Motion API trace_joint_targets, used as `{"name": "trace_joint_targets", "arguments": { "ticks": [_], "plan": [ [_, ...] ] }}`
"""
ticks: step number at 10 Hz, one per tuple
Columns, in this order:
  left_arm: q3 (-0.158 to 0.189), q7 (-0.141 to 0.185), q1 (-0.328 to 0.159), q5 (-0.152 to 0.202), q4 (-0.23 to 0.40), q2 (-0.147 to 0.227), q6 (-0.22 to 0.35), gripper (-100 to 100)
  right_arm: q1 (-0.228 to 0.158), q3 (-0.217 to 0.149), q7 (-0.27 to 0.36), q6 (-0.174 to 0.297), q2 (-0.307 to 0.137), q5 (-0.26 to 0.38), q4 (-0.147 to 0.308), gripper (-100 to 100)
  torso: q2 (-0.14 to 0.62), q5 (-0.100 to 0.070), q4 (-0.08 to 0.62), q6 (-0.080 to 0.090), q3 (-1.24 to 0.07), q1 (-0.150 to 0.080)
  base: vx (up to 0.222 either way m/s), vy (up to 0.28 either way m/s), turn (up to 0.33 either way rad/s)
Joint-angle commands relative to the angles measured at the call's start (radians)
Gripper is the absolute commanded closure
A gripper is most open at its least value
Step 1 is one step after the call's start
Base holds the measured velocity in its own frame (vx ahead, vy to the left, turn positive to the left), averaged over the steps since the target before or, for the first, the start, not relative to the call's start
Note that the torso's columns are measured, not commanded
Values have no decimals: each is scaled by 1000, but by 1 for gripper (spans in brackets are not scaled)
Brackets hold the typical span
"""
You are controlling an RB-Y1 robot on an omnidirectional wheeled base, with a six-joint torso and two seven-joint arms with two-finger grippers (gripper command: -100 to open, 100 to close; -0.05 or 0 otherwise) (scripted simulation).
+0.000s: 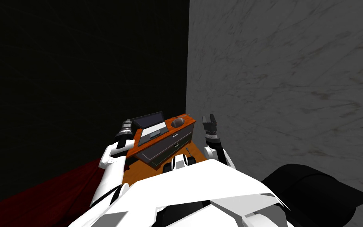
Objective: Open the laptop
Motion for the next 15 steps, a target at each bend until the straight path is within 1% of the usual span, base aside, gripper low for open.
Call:
{"name": "trace_joint_targets", "arguments": {
  "ticks": [1,2,3,4,5,6,7,8,9,10,12,13,14,15],
  "plan": [
    [11,-3,14,-6,5,-21,-73,100,0,0,0,0,0,0,0,0,0,0,0,2,0,0,18,-15,9],
    [28,-4,36,-14,1,-50,-106,100,0,0,0,0,0,0,0,0,1,-1,1,4,0,0,35,-13,82],
    [28,-4,36,-14,1,-50,-135,100,0,0,0,0,0,0,0,0,0,0,0,1,0,0,37,-33,69],
    [28,-4,36,-14,1,-50,-146,100,0,0,0,0,0,0,0,0,0,-1,1,2,0,-1,17,-21,23],
    [44,-5,58,-21,-2,-79,-183,100,0,0,0,0,0,0,0,0,1,-2,2,3,0,-1,43,-25,100],
    [44,-5,58,-21,-2,-79,-211,100,0,0,0,0,0,0,0,0,0,-1,1,0,0,0,46,-34,83],
    [44,-5,58,-21,-2,-79,-220,100,0,0,0,0,0,0,0,0,0,-1,1,1,0,0,21,-16,17],
    [61,-6,80,-29,-5,-108,-259,100,0,0,0,0,0,0,0,0,1,-2,2,3,0,0,40,-21,99],
    [61,-6,80,-29,-5,-108,-292,100,0,0,0,0,0,0,0,0,1,0,1,0,1,0,39,-31,82],
    [77,-6,102,-36,-8,-136,-320,100,0,0,0,0,0,0,0,0,1,-1,1,1,0,0,47,-45,110],
    [77,-6,102,-36,-8,-136,-367,100,0,0,0,0,0,0,0,0,3,-3,3,2,1,-3,18,-17,38],
    [76,-5,101,-36,-10,-135,-348,100,0,0,0,0,0,0,0,0,5,-3,4,2,3,-2,0,0,0],
    [89,-33,99,-47,8,-144,-375,-100,0,0,0,0,0,0,0,0,4,-3,4,2,2,-2,22,-3,-25],
    [95,-46,98,-52,16,-148,-384,-100,0,0,0,0,0,0,0,0,2,-3,3,2,1,-3,39,-18,-24]
  ]
}}
